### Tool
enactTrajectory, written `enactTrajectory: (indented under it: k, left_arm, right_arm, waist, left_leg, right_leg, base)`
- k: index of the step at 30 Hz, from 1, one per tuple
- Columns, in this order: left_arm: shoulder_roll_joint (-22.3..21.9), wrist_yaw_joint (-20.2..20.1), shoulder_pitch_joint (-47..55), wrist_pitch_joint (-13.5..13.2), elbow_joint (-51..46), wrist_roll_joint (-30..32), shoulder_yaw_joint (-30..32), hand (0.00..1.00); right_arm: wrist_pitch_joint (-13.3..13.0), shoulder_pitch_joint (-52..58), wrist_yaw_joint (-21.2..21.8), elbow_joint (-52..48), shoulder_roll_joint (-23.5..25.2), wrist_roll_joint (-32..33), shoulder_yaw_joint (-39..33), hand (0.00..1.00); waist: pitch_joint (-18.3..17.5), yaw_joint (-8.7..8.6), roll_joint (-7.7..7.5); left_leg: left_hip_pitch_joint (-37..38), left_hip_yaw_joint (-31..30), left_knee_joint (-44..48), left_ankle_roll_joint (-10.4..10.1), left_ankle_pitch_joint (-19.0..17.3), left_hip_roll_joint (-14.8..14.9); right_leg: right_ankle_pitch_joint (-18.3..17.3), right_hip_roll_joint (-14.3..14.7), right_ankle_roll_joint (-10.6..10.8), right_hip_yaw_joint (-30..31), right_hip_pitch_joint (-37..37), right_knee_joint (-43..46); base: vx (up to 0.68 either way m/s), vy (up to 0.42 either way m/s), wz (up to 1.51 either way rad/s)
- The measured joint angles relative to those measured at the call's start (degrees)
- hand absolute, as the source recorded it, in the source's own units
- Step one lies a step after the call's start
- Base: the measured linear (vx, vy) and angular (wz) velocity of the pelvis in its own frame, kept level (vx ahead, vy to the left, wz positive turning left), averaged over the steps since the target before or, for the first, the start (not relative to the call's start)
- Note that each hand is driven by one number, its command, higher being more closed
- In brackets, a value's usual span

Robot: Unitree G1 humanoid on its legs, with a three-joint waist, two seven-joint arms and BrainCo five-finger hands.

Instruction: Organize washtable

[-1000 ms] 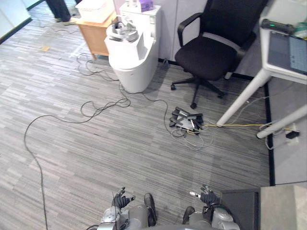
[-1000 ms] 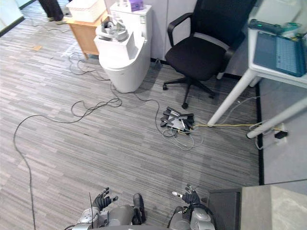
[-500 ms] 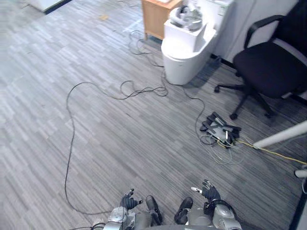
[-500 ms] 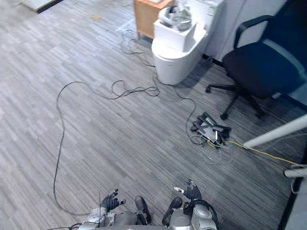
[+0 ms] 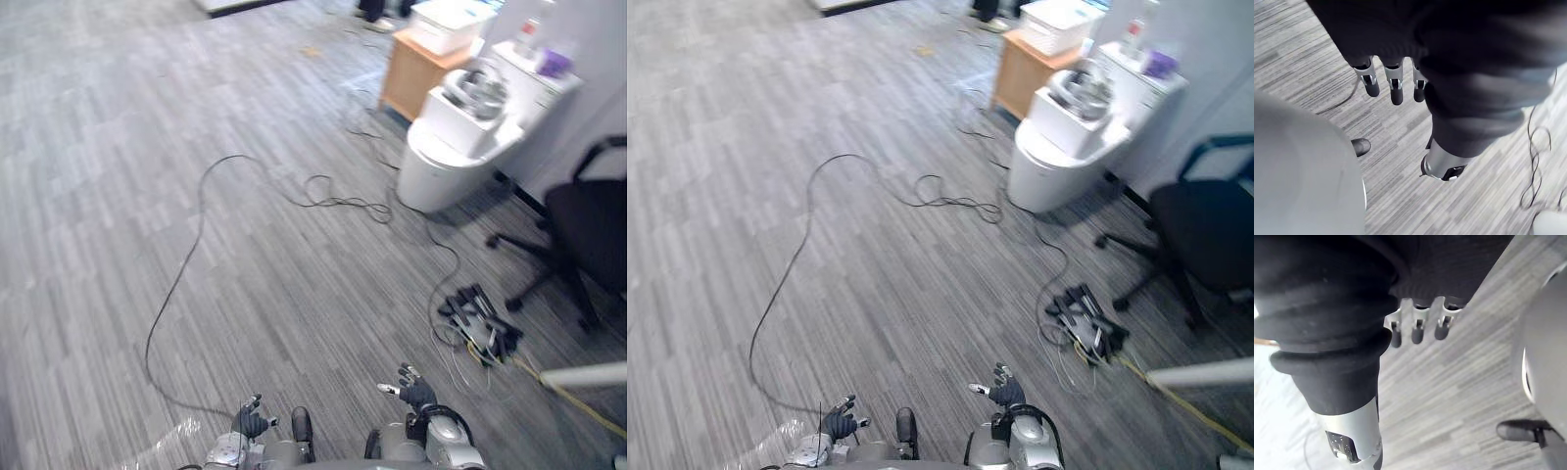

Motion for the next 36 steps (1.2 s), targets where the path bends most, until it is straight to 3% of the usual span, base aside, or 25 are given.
enactTrajectory:
  k: [2,3,5,7,9,10,12,16,21,22,24,25,27,29,30,31,36]
  left_arm:
    - [-0.3,0.1,0.0,-0.4,0.0,0.0,1.6,0.0]
    - [-0.5,0.4,-0.1,-0.4,-0.2,-0.2,2.2,0.0]
    - [-1.9,1.2,-0.4,-0.2,-0.1,-0.3,2.8,0.0]
    - [-2.3,1.2,-0.3,-0.2,-0.1,-0.3,2.6,0.0]
    - [-2.1,1.0,-0.6,-0.2,-0.3,-0.3,2.6,0.0]
    - [-1.9,0.9,-0.6,-0.3,-0.8,-0.3,2.6,0.0]
    - [-1.1,0.9,-0.5,-0.3,-1.0,-0.3,1.4,0.0]
    - [0.0,0.7,-0.4,-0.2,-0.7,-0.3,-0.8,0.0]
    - [0.3,0.3,0.0,-0.3,0.1,-0.2,-1.3,0.0]
    - [0.3,0.1,0.0,-0.3,0.2,-0.2,-1.1,0.0]
    - [0.3,0.1,0.0,-0.4,0.1,-0.2,-0.1,0.0]
    - [0.3,0.1,0.0,-0.4,0.1,-0.2,1.0,0.0]
    - [-0.8,0.0,0.3,-0.3,0.3,-0.1,3.6,0.0]
    - [-1.1,-0.2,0.1,-0.3,0.2,-0.2,6.0,0.0]
    - [-1.2,-0.1,0.3,-0.3,0.3,-0.2,6.0,0.0]
    - [-1.0,-0.1,0.0,0.0,1.0,-0.4,6.4,0.0]
    - [-0.7,-0.1,0.2,0.3,1.7,-1.2,6.9,0.0]
  right_arm:
    - [0.0,0.2,0.0,-0.1,-0.2,0.0,1.1,0.0]
    - [0.1,-0.1,0.0,-0.1,0.0,0.0,1.8,0.0]
    - [0.5,-1.3,-0.2,0.1,-1.1,0.0,1.8,0.0]
    - [0.8,-2.1,-0.2,1.6,-2.0,0.0,2.2,0.0]
    - [1.0,-3.1,-0.4,1.6,-2.2,-0.2,2.0,0.0]
    - [1.0,-3.8,-0.4,1.5,-2.2,-0.2,2.0,0.0]
    - [1.0,-3.7,-0.4,0.8,-2.3,-0.2,2.1,0.0]
    - [0.9,-4.0,-0.4,-0.1,-1.1,-0.2,2.1,0.0]
    - [1.7,-2.9,0.1,-0.1,-0.4,-1.2,4.8,0.0]
    - [1.7,-2.4,0.1,-0.1,-0.4,-1.2,4.9,0.0]
    - [1.6,-1.5,0.8,0.2,-0.5,-1.1,5.0,0.0]
    - [1.5,-1.4,1.3,0.8,-0.5,-1.1,4.9,0.0]
    - [1.6,-1.5,2.2,1.6,-0.9,-1.1,4.8,0.0]
    - [1.5,-1.3,2.4,3.3,-1.4,-1.1,4.9,0.0]
    - [1.6,-1.2,2.6,3.2,-2.1,-1.2,5.0,0.0]
    - [1.6,-0.9,2.7,3.8,-2.5,-1.2,4.9,0.0]
    - [1.7,0.9,2.8,6.4,-2.4,-1.0,4.2,0.0]
  waist:
    - [-0.5,0.38,-1.23]
    - [-0.8,0.63,-1.8]
    - [-0.3,0.13,0.9]
    - [-0.4,0.2,1.65]
    - [-0.2,0.18,1.26]
    - [-0.1,0.11,0.99]
    - [-0.5,0.17,0.15]
    - [-1.0,0.32,-0.07]
    - [-0.4,-0.33,0.05]
    - [-0.2,-0.27,0.31]
    - [-0.2,0.01,-0.14]
    - [-0.4,0.21,-1.05]
    - [-0.7,0.28,-0.83]
    - [-1.3,1.29,-1.46]
    - [-1.6,1.76,-0.45]
    - [-2.5,1.71,-0.54]
    - [-3.5,1.82,-3.04]
  left_leg:
    - [-2.2,-3.2,0.1,-0.7,0.9,-2.5]
    - [-3.9,-2.2,-0.3,-0.5,-0.1,-3.0]
    - [-6.4,4.4,-0.4,-1.4,-0.2,0.0]
    - [-6.3,8.1,1.3,-2.1,0.3,2.2]
    - [-7.0,8.9,4.6,-3.6,-1.2,3.1]
    - [-7.7,8.5,6.0,-2.7,-0.4,2.7]
    - [-7.7,7.0,5.9,-2.9,0.1,2.6]
    - [-4.1,7.1,-4.2,-3.8,5.4,1.9]
    - [-1.1,8.6,-4.2,-3.5,5.4,1.3]
    - [-1.1,8.2,-4.3,-2.1,4.9,1.3]
    - [-1.5,7.7,-4.6,-1.8,4.9,0.6]
    - [-1.6,7.1,-4.6,-1.8,4.9,0.1]
    - [-2.7,5.6,-4.6,-2.8,4.3,0.0]
    - [-4.5,5.7,2.4,-1.5,3.5,0.2]
    - [-4.4,5.5,3.6,-2.2,0.6,1.5]
    - [-4.0,5.3,1.3,-0.8,0.9,1.7]
    - [0.3,5.4,-3.2,-1.5,2.6,0.4]
  right_leg:
    - [2.9,-1.8,-0.6,-1.8,-0.2,-4.0]
    - [1.3,-3.7,1.5,-4.4,0.2,-6.1]
    - [2.2,-3.9,1.0,-10.3,-0.3,-8.4]
    - [2.4,-4.0,0.6,-12.9,-0.3,-8.4]
    - [2.4,-4.9,0.6,-15.2,-0.5,-7.1]
    - [2.6,-5.3,0.4,-15.8,-0.5,-5.9]
    - [3.9,-4.7,-0.4,-16.2,-0.4,-6.2]
    - [6.8,-4.5,0.0,-15.1,-0.5,-8.7]
    - [8.6,-4.1,-0.3,-7.6,0.3,-7.3]
    - [7.9,-3.8,0.2,-4.8,0.2,-6.8]
    - [5.4,-3.6,0.7,-2.9,1.0,-6.4]
    - [3.4,-3.6,1.3,-2.8,2.0,-7.5]
    - [2.4,-2.9,2.0,-4.0,2.5,-10.3]
    - [3.1,-3.4,2.2,-5.1,2.8,-13.8]
    - [3.3,-1.9,2.5,-5.0,3.5,-15.2]
    - [3.8,-0.8,2.4,-4.8,4.1,-17.5]
    - [5.6,-0.3,2.4,-3.7,7.7,-19.9]
  base:
    - [-0.03,-0.08,1.21]
    - [-0.09,-0.133,1.13]
    - [-0.08,-0.131,1.28]
    - [0.02,-0.073,0.83]
    - [0.04,-0.035,0.64]
    - [-0.02,0.01,0.46]
    - [-0.06,0.043,0.32]
    - [-0.07,0.061,0.0]
    - [-0.14,0.073,-0.24]
    - [-0.17,0.066,0.23]
    - [-0.15,0.001,0.47]
    - [-0.19,-0.056,0.63]
    - [-0.13,-0.011,0.45]
    - [0.04,0.002,0.05]
    - [0.07,-0.031,0.02]
    - [0.07,-0.022,0.11]
    - [0.1,0.0,0.28]
